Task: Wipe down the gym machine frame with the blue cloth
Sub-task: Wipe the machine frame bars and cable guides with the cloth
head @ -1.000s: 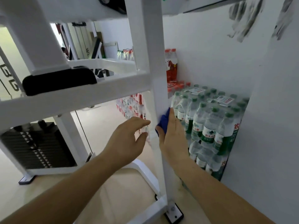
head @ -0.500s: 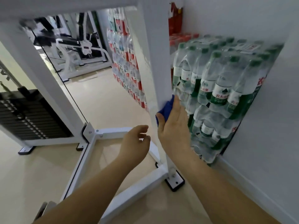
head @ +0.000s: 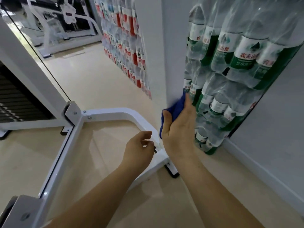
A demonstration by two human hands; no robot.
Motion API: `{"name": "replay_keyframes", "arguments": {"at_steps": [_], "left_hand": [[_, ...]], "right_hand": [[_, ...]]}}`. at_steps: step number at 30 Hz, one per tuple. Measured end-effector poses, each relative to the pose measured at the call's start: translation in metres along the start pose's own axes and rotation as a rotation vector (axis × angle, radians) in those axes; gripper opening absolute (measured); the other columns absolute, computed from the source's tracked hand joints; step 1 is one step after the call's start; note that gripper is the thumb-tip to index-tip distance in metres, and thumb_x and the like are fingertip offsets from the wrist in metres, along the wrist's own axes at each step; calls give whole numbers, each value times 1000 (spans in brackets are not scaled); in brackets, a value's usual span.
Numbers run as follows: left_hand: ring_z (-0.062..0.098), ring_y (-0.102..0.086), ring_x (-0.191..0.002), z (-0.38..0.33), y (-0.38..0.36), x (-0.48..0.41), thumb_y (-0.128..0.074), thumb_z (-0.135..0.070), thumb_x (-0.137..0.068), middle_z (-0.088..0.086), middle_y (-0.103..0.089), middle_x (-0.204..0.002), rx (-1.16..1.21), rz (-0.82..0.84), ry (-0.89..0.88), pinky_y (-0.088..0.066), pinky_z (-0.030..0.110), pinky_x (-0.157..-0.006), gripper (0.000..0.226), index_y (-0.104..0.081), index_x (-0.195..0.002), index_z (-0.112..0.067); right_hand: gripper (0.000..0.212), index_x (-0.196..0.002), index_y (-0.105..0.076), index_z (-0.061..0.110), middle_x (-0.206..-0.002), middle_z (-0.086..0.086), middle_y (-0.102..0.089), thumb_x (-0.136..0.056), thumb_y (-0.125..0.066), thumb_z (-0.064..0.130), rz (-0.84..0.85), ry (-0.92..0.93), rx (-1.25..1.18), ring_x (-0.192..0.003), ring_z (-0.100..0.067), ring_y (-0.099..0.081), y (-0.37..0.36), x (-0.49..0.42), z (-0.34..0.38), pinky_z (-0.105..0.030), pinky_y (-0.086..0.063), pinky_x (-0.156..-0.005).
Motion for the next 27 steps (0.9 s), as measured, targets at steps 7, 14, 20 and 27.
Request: {"name": "replay_keyframes", "arguments": {"at_steps": [7,14,20,27], "left_hand": [[-15,-57,-95,45,-24,-5,-53,-9,-96,-16,-63,-122,-65,59,37,-39,-5,-71,41,-62,-134,-23],[-14,-58,-92,57,-34,-7,-54,-9,-95,-22,-62,-111,-41,67,39,-42,-3,-62,39,-63,-129,-25],[-5,-59,-95,76,-54,-7,-51,-5,-94,-14,-64,-116,-74,94,59,-41,8,-81,43,-63,-132,-22],[4,-61,-97,105,-61,-6,-49,-8,-94,-12,-65,-114,-92,85,167,-59,36,-87,40,-62,-127,-28]], "right_hand": [[74,-158,-23,5,-154,-15,-39,-99,-62,28,235,-338,150,-141,-27,-37,-33,77,-115,-14,-20,-110],[70,-160,-15,3,-162,-14,-29,-104,-53,21,110,-345,123,-148,-24,-27,-44,84,-108,-7,-13,-112],[75,-159,-17,2,-157,-9,-33,-99,-62,12,22,-299,68,-138,-9,-34,-54,92,-121,2,-19,-106],[72,-160,-10,33,-147,-3,-49,-103,-54,31,313,-636,81,-124,-24,-56,-73,137,-199,-47,-51,-105]]}}
Point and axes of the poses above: each hand's wrist, its own x-axis away from the middle knuckle, its own y-axis out of the back of the hand, z = x × y, the point moved 4 cm from there along -x, towards the middle knuckle
